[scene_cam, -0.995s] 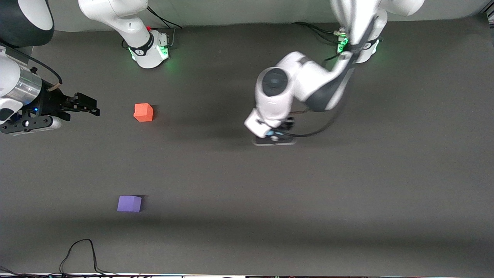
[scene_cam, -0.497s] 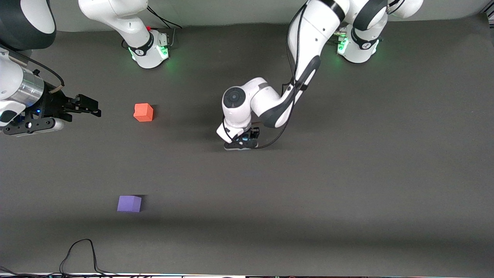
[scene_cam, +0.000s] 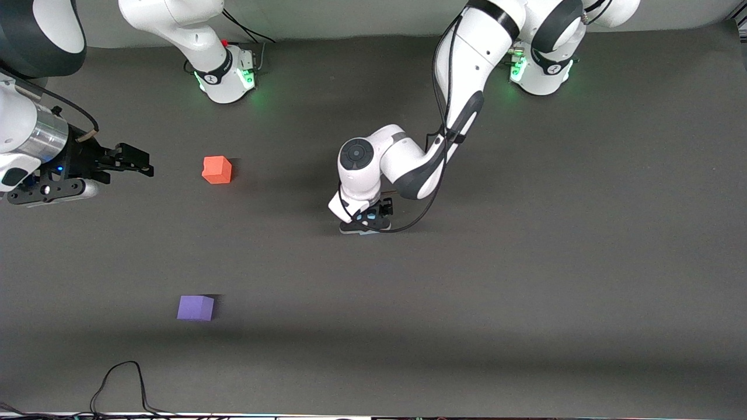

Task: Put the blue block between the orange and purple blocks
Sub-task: 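Lift the blue cube and carry it toward the table's middle, then lower the blue cube onto the table and open the left gripper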

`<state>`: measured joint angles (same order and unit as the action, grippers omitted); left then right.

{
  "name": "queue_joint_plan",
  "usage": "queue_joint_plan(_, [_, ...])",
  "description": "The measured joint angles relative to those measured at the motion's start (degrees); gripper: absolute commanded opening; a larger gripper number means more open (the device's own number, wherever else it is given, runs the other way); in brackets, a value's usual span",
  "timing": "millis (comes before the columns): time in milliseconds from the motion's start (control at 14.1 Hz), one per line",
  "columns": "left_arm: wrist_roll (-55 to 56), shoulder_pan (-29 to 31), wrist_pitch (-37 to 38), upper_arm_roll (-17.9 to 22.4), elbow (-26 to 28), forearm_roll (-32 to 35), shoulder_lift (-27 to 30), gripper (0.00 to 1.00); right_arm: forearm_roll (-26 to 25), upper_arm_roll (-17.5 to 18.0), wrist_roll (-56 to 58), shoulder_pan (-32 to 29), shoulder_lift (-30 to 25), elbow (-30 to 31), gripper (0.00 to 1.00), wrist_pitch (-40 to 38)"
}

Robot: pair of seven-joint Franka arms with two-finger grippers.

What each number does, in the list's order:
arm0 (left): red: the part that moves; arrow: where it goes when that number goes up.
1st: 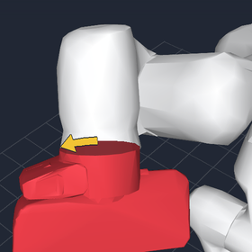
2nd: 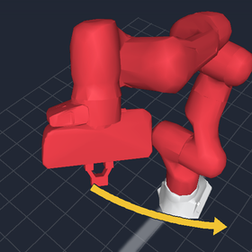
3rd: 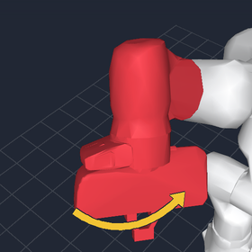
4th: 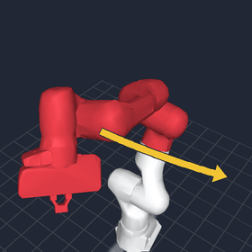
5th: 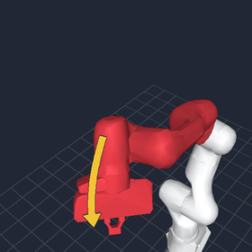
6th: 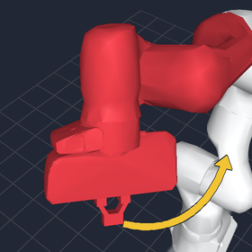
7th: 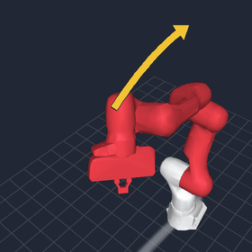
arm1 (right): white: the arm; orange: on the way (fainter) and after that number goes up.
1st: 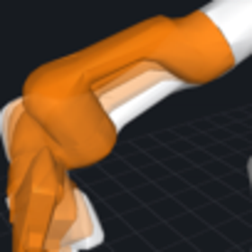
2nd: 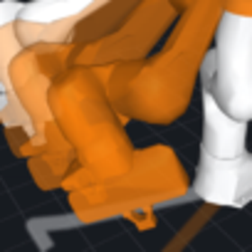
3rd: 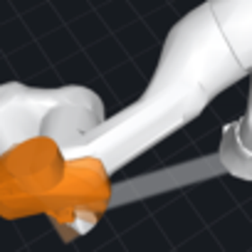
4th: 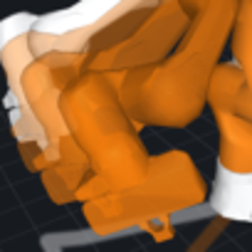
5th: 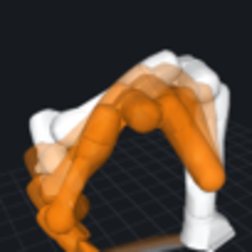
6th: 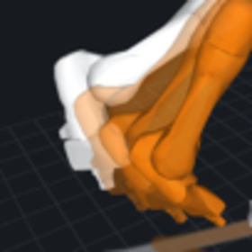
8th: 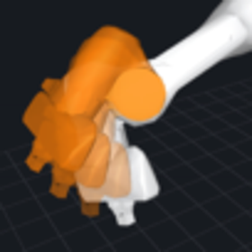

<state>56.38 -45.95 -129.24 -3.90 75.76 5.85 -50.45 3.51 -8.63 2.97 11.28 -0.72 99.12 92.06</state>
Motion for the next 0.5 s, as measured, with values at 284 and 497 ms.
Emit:
queue_joint_plan(284, [-1.47, 5.3, 12.37, -0.3, -6.57, -1.01, 2.91, 1.0, 0.0, 0.02, 0.0, 0.04, 0.0, 0.02, 1.0, 0.0])
queue_joint_plan(497, [-9.11, 13.83, 20.63, -0.78, -7.71, -5.79, 10.33, 1.0, 0.3, 0.45, 0.0, 0.85, 0.01, -0.14, 1.0, 0.01])
